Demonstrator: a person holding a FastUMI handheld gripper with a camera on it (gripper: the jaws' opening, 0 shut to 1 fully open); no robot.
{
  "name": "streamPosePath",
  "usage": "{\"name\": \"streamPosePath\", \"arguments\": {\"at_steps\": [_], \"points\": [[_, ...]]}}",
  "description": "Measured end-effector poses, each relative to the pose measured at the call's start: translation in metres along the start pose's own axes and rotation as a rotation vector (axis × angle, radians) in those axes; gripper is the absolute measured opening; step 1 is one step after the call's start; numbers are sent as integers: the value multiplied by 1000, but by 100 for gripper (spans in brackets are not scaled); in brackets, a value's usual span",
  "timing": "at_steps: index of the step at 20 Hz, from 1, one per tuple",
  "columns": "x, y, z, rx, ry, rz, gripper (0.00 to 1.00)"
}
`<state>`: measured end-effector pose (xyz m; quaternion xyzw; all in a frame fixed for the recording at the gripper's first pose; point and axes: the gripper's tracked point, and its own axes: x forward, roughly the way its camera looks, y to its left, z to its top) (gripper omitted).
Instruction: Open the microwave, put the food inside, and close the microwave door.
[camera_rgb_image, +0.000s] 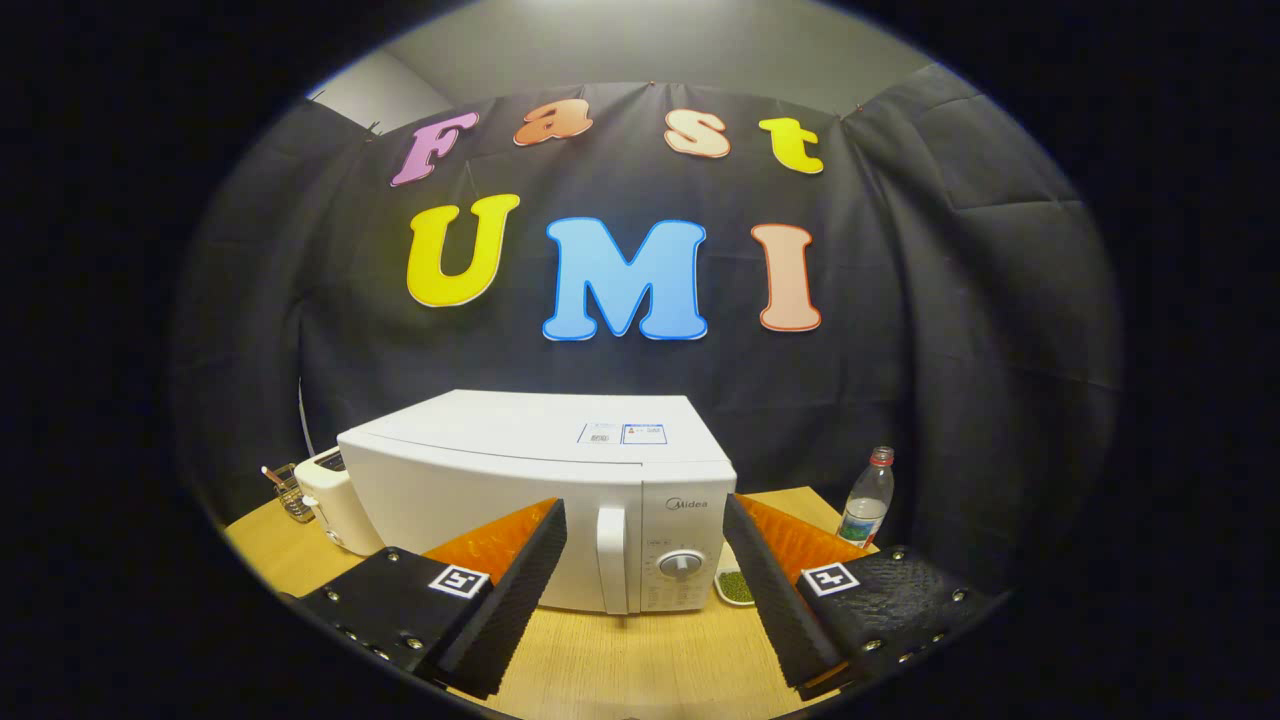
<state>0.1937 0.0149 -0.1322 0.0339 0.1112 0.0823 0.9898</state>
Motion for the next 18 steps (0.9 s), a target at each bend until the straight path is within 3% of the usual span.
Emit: {"name": "streamPosePath", "arguments": {"at_steps": [3, 4, 7, 8, 11, 12, 13, 15, 16, 18], "points": [[29, 7, -23, -11, 60, 29, 97], [36, 9, -31, -13, 78, 35, 91], [55, 12, -51, -18, 129, 48, 83], [59, 14, -57, -14, 145, 55, 72], [69, 17, -70, 24, 189, 70, 71], [71, 16, -71, 36, 196, 69, 64], [77, 19, -75, 44, 205, 71, 46], [80, 21, -76, 31, 203, 70, 41], [76, 20, -75, 7, 206, 70, 26], [73, 22, -76, -4, 205, 63, 20]]}}
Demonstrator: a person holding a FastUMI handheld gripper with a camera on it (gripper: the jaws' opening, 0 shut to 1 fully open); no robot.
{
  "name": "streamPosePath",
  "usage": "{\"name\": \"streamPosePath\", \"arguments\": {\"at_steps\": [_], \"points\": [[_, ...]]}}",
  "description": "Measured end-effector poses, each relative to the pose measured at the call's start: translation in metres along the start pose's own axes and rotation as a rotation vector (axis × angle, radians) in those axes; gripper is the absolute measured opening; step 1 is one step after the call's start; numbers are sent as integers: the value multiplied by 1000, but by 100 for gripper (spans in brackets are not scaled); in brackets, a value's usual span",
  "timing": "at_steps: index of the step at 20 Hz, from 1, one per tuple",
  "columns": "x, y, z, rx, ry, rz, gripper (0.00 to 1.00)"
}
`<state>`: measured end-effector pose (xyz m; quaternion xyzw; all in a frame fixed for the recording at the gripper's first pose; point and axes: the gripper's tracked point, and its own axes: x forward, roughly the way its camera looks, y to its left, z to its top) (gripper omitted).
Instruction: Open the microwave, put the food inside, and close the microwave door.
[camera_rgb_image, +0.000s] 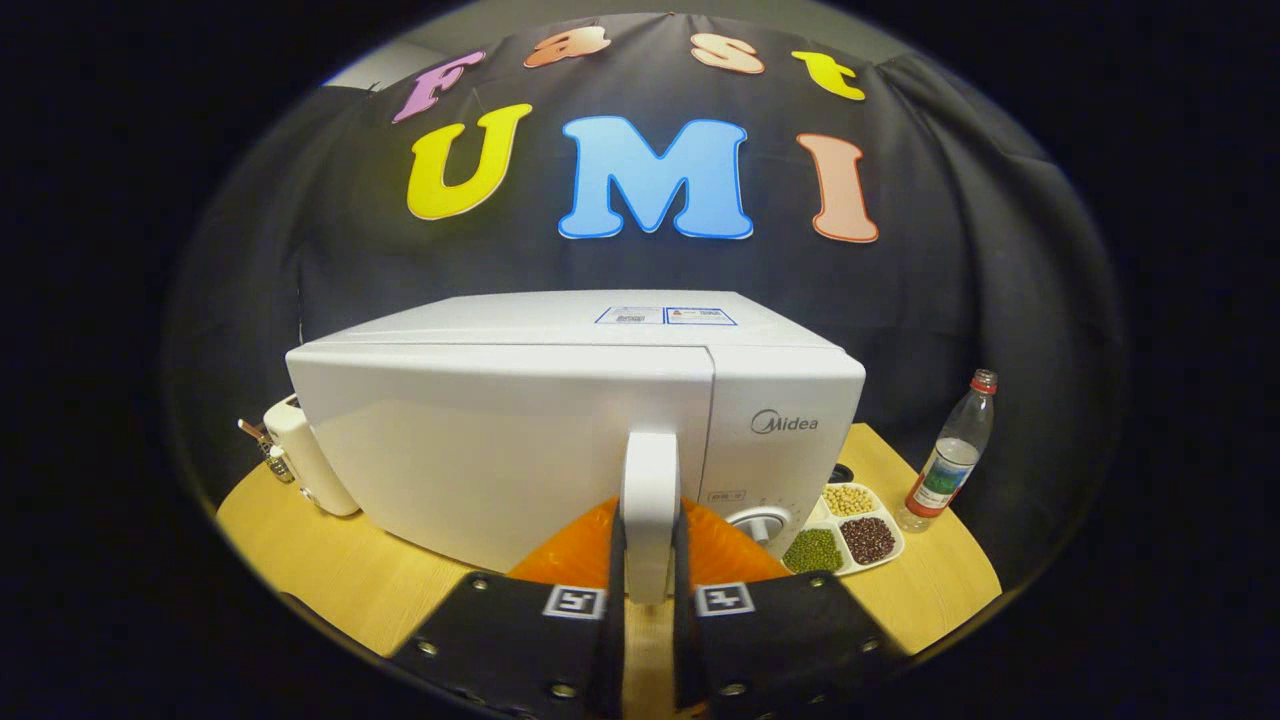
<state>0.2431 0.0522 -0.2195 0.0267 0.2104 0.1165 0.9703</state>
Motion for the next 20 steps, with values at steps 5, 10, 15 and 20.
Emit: {"name": "streamPosePath", "arguments": {"at_steps": [5, 10, 15, 20], "points": [[-20, 4, -9, -25, 29, 3, 12], [-66, 24, -26, -4, 60, 13, 12], [-110, 54, -42, 2, 82, 49, 16], [-146, 85, -57, -9, 94, 66, 22]]}}
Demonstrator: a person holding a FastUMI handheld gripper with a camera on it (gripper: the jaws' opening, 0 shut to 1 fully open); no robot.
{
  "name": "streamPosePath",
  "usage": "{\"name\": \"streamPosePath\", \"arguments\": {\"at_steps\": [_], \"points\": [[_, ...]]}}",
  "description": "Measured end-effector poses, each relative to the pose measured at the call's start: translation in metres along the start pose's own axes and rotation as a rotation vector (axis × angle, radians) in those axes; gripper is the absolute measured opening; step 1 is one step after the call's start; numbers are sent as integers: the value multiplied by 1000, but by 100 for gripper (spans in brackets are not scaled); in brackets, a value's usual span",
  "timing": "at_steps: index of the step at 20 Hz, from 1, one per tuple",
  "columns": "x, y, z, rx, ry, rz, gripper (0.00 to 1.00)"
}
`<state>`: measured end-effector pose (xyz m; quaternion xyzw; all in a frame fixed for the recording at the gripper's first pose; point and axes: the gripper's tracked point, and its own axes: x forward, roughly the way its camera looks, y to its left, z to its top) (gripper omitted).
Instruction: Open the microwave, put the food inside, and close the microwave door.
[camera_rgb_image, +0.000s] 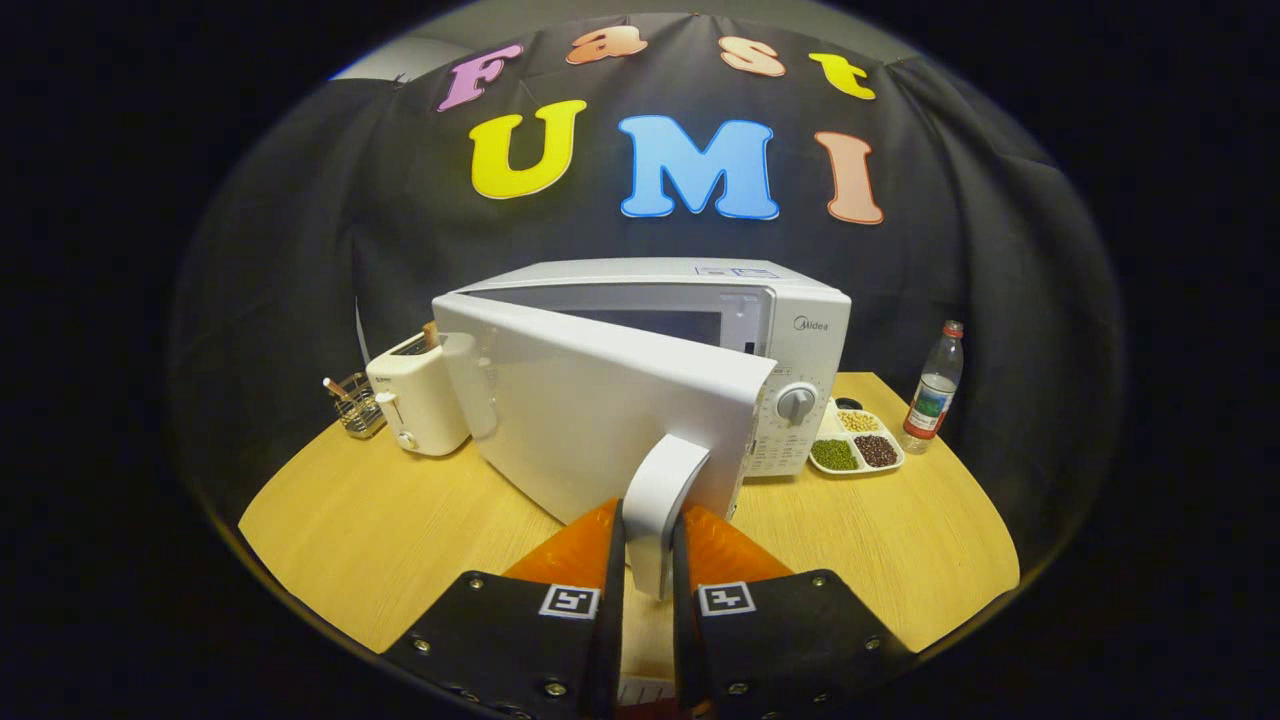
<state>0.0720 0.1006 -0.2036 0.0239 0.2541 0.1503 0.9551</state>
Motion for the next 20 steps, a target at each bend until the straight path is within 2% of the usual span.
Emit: {"name": "streamPosePath", "arguments": {"at_steps": [14, 20], "points": [[-59, 118, -42, -23, -20, 45, 24], [-73, 179, -57, -46, -16, 120, 24]]}}
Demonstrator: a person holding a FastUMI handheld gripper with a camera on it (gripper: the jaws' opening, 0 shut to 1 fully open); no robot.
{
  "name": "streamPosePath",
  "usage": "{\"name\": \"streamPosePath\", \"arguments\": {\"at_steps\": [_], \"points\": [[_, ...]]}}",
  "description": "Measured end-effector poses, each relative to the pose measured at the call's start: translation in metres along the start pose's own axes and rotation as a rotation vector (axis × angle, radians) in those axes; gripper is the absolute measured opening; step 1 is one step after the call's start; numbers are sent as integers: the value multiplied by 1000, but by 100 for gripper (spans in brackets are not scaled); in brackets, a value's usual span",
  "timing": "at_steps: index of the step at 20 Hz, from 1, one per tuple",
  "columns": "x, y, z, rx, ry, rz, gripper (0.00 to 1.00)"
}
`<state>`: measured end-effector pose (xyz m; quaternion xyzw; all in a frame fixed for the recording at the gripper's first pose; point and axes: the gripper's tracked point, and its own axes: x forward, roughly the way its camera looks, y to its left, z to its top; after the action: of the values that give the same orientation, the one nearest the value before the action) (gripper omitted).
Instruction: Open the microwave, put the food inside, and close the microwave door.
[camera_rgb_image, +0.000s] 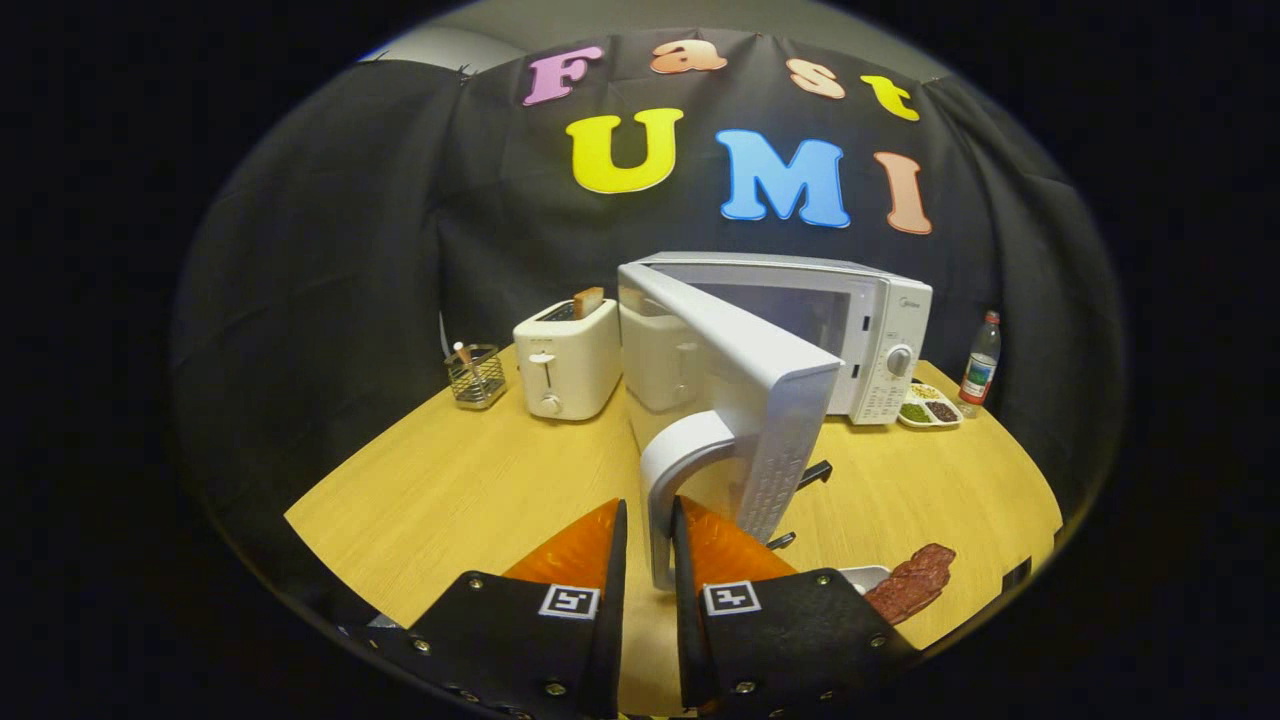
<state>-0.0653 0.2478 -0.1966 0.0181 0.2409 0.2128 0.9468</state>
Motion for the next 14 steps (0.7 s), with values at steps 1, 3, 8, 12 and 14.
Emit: {"name": "streamPosePath", "arguments": {"at_steps": [1, 3, 8, 12, 14], "points": [[-1, 10, -2, -17, 5, 18, 24], [-3, 26, -4, -35, 5, 52, 24], [-12, 73, -10, -47, 12, 214, 24], [-43, 78, 3, -46, -29, 321, 24], [-56, 66, 16, -30, -80, 328, 41]]}}
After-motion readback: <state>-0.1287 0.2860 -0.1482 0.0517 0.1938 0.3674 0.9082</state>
